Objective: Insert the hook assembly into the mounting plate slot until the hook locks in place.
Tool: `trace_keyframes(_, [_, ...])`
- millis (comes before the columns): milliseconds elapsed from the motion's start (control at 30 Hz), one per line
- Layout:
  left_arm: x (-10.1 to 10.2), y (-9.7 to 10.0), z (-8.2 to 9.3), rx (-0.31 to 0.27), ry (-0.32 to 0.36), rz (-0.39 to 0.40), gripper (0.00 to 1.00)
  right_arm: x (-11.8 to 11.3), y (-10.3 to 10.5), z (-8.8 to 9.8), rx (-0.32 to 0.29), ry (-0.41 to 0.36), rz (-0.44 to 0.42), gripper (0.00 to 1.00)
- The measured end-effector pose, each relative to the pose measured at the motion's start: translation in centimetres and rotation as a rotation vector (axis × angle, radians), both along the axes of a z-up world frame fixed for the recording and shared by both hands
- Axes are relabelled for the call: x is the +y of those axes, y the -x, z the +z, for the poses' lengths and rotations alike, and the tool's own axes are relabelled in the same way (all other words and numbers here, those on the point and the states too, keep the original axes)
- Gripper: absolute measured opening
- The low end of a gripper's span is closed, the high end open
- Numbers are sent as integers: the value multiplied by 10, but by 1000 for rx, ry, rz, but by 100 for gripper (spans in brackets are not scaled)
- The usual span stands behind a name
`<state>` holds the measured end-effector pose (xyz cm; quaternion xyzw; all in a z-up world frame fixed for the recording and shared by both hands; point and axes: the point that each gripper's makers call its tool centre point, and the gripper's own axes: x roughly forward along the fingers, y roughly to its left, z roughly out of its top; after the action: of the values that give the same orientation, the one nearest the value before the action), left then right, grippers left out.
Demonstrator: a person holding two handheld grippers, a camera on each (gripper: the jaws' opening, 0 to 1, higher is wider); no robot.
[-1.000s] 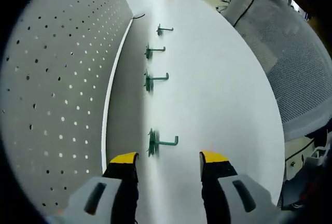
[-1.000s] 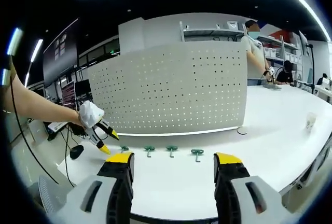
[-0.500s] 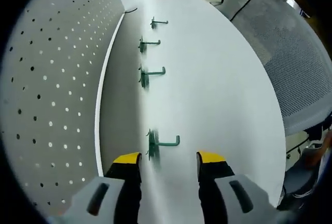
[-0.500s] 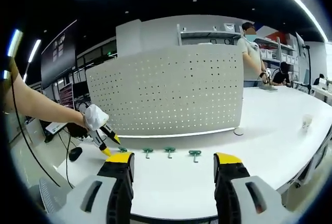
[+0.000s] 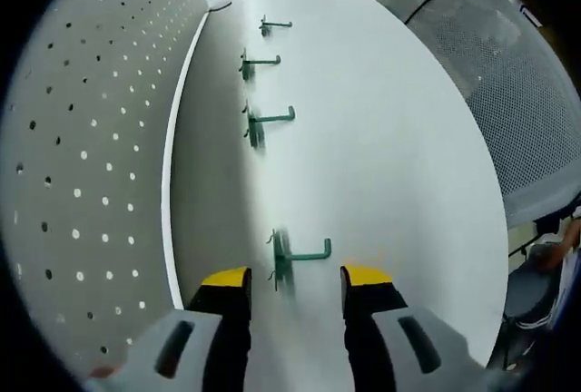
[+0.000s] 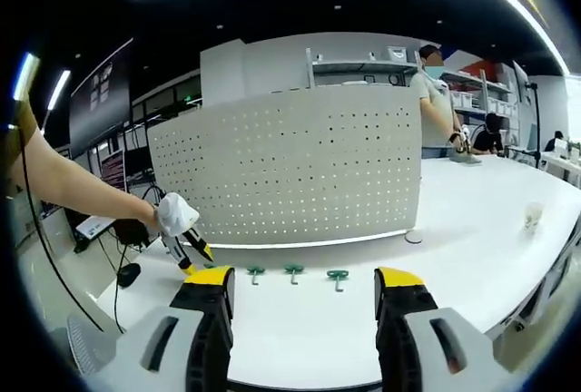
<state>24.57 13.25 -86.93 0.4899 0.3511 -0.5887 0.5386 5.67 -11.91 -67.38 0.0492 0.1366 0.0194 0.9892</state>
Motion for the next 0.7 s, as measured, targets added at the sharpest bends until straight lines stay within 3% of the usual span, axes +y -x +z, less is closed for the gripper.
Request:
trace_keyframes(300, [1,0,-6,14,-40,-19,41,-3,-2,-1,4,-3,-3,60])
trace_keyframes(433, [-2,-3,-6,18,-40,-6,32,-6,-1,-2,6,-4,-10,59])
trace_keyframes(700, [0,-9,-9,8,-55,8,27,-9,-1,-2,4,-9,-20,59])
